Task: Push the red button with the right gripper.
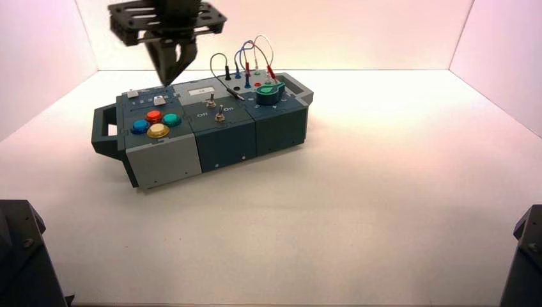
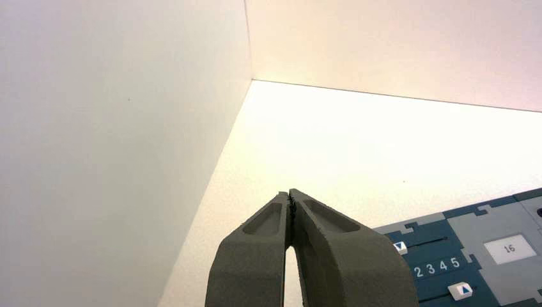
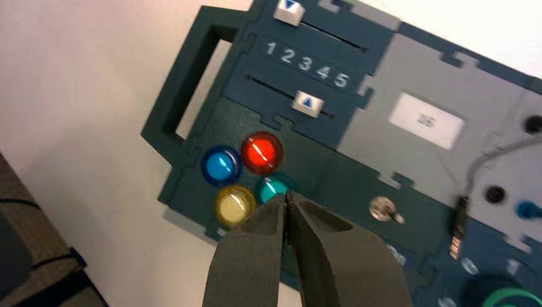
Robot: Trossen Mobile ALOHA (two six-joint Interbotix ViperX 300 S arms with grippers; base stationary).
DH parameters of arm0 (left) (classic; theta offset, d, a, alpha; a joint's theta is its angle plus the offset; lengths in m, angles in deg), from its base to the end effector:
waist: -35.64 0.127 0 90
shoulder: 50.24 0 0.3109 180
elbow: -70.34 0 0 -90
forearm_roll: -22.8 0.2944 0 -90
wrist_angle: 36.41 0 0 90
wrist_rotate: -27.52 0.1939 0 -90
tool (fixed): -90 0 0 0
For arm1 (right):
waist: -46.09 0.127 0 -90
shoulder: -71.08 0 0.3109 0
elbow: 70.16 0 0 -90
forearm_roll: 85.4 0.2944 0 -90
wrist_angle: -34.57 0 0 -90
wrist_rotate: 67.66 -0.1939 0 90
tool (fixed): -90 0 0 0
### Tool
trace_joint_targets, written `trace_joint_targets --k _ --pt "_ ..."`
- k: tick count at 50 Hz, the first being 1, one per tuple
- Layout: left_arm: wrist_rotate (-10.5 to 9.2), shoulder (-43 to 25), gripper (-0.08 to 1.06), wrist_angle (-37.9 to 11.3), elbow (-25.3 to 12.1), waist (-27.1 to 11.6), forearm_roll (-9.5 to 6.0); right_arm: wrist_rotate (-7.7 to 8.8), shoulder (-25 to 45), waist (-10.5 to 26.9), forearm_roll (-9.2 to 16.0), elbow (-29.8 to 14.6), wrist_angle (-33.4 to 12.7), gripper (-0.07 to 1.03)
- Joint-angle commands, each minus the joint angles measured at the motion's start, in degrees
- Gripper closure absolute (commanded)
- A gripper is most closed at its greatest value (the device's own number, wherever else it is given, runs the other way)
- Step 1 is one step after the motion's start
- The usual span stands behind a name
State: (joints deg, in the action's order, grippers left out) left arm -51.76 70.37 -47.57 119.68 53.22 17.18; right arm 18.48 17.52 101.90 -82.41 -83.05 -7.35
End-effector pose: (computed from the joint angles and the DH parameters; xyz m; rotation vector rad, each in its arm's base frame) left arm 0.2763 0.0837 0.2036 0.0035 0.5277 0.2575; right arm 0.2951 0.4464 0.0832 -0.4486 1.0996 0.8320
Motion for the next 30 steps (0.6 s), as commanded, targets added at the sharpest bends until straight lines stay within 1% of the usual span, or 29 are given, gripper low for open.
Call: trace_joint_targets --k 1,7,14,22,30 --pt "0.44 0.18 1.0 0.26 -1.14 0.44 0.09 0.09 1.23 1.32 0.88 -5.01 -2.02 0.98" --pt "0.44 0.18 1.0 0.26 -1.14 0.44 0.09 0.09 3.43 2.02 1.67 -7.56 -4.04 0.98" --pt "0.35 0.18 1.0 0.35 -1.14 0.44 0.09 0.09 4.92 2.64 2.2 -9.32 -5.19 0.98" --pt "0.35 0.18 1.0 0.44 -1.14 0.44 0.0 0.09 5.62 2.81 3.25 -9.93 -5.54 0.98" --pt "0.35 0.18 1.0 0.44 -1.14 0.44 0.09 0.09 6.33 2.81 3.43 -10.02 -5.54 0.98"
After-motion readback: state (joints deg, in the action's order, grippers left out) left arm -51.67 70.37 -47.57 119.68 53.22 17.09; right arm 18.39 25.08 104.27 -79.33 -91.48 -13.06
